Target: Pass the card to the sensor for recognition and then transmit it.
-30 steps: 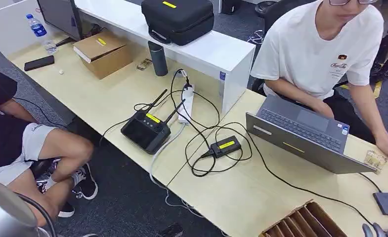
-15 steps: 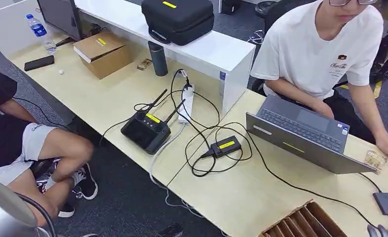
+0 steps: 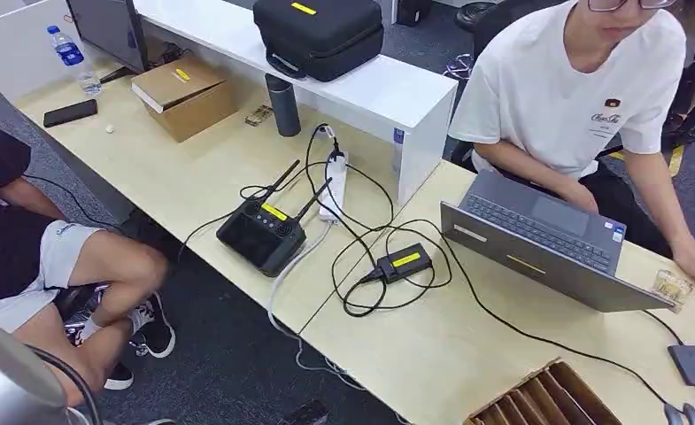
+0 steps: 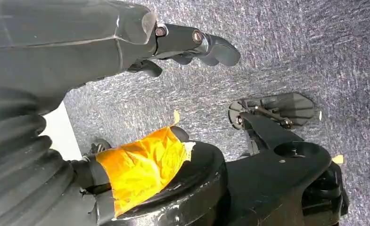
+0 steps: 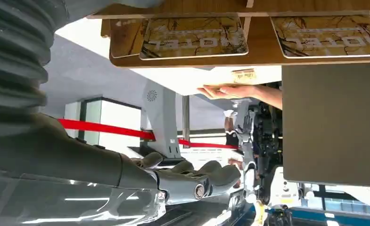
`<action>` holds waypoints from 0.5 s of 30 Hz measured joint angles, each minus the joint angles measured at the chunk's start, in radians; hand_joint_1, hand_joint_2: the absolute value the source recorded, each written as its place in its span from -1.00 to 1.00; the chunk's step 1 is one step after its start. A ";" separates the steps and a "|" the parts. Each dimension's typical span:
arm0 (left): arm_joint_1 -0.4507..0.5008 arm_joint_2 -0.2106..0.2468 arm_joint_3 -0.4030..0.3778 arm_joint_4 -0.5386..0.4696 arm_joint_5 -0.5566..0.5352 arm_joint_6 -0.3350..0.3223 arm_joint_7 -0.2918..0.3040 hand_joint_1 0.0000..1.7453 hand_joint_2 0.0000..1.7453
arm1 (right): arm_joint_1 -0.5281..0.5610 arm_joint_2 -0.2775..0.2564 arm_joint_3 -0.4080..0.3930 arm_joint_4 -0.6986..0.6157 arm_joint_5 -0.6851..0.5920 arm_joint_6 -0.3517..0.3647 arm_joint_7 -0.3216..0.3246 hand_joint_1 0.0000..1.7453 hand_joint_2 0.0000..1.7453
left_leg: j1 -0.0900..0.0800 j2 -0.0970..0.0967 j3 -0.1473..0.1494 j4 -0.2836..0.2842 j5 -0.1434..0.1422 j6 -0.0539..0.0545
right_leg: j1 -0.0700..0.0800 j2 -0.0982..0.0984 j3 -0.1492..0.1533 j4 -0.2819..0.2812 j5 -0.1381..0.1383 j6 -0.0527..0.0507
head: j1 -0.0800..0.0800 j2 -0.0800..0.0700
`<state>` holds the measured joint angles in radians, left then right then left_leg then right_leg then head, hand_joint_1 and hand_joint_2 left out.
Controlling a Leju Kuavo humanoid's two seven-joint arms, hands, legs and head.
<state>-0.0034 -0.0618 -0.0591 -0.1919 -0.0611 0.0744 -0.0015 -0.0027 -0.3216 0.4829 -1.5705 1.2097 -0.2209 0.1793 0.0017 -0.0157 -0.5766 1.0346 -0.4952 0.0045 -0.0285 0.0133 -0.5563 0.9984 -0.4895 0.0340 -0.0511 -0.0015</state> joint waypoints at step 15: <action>0.000 0.000 0.000 0.000 0.000 0.000 0.000 -1.00 1.00 | 0.003 0.000 -0.003 0.005 -0.017 -0.002 -0.024 1.00 1.00 | 0.000 0.000 0.000 0.000 0.000 0.000 | 0.000 0.000 0.000 0.000 0.000 0.000 | 0.000 0.000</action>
<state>-0.0034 -0.0618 -0.0587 -0.1919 -0.0614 0.0748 -0.0015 -0.0001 -0.3212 0.4803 -1.5656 1.1929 -0.2228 0.1556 0.0017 -0.0157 -0.5766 1.0346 -0.4952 0.0045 -0.0285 0.0133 -0.5564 0.9984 -0.4895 0.0340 -0.0511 -0.0015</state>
